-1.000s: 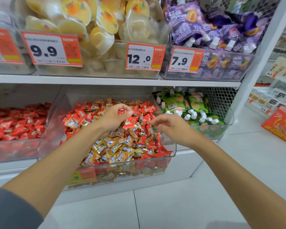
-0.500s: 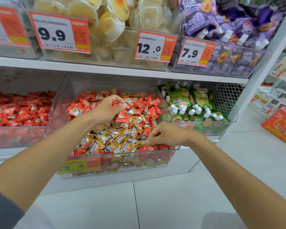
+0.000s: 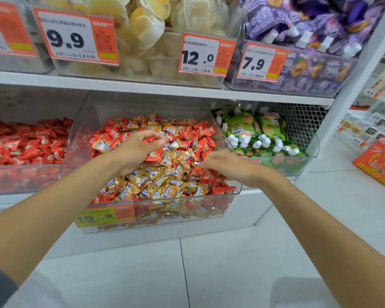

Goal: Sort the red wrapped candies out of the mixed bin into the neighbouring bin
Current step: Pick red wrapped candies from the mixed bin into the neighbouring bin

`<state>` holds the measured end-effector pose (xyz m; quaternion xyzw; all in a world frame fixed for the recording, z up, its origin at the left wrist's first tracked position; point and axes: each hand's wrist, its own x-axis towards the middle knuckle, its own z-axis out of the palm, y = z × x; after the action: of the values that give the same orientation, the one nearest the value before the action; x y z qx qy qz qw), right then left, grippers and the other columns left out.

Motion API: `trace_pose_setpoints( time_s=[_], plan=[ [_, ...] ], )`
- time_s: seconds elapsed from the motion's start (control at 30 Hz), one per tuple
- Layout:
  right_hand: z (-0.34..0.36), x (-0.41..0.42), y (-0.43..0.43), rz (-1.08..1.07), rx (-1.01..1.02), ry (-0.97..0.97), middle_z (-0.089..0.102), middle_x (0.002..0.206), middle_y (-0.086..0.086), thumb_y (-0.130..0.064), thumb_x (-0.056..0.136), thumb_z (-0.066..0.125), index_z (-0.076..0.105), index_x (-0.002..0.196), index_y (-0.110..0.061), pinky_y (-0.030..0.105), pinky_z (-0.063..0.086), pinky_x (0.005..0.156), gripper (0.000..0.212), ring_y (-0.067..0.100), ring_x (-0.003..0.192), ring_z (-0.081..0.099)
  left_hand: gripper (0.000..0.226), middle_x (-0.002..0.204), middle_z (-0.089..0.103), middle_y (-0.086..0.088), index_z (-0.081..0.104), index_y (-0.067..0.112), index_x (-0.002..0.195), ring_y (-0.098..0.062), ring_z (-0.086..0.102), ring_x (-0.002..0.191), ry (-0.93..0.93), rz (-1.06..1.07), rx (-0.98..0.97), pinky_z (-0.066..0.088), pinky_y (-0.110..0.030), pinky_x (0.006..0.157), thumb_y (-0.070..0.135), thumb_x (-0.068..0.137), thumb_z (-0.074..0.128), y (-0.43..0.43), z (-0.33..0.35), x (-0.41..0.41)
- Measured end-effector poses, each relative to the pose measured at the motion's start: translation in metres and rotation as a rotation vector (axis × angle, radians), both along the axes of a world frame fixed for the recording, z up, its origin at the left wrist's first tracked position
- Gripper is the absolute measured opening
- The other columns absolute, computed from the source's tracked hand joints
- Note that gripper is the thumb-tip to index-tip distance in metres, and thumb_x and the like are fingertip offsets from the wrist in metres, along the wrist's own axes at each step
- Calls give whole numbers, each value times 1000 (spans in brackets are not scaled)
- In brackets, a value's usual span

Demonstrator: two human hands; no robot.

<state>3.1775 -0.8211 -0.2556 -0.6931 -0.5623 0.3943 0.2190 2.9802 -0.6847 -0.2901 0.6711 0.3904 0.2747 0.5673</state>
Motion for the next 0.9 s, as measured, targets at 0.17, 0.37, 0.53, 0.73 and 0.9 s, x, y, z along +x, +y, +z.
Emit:
trace_pose_setpoints(
  time_s=[0.17,0.37,0.53,0.73,0.9],
  plan=[
    [4,12,-11,270,-232,-171,50,85,-6,-16,87,71,58,100,-19,22,36,61,19,9,72,46,19,127,57,-7,68,13,100,-18,63,97,-85,22,-161,53,-19,52,24,98,52,-6,5,0],
    [-10,13,-9,144,-78,-13,60,97,11,-7,95,57,64,96,-20,34,49,78,14,15,83,55,32,107,60,-18,60,5,112,-21,68,85,-227,63,-521,54,-19,53,31,100,46,-11,10,2],
    [5,11,-3,-160,180,204,51,75,11,5,95,35,58,81,-9,30,50,59,31,19,60,54,45,93,64,-14,61,10,115,-16,60,82,-252,-5,-615,51,-16,52,25,74,74,-14,17,5],
    [16,27,-9,-340,366,202,38,59,5,-3,84,48,53,56,-15,26,24,46,31,13,49,30,21,86,62,-4,67,17,108,-6,53,55,33,-212,-204,42,-18,47,14,87,69,-30,13,28],
    [11,45,-18,-413,407,171,36,64,9,-9,87,56,50,57,-14,23,23,43,31,13,47,27,36,112,60,12,68,25,104,-9,57,104,237,-414,245,44,-26,88,35,72,83,-52,2,74]
  ],
)
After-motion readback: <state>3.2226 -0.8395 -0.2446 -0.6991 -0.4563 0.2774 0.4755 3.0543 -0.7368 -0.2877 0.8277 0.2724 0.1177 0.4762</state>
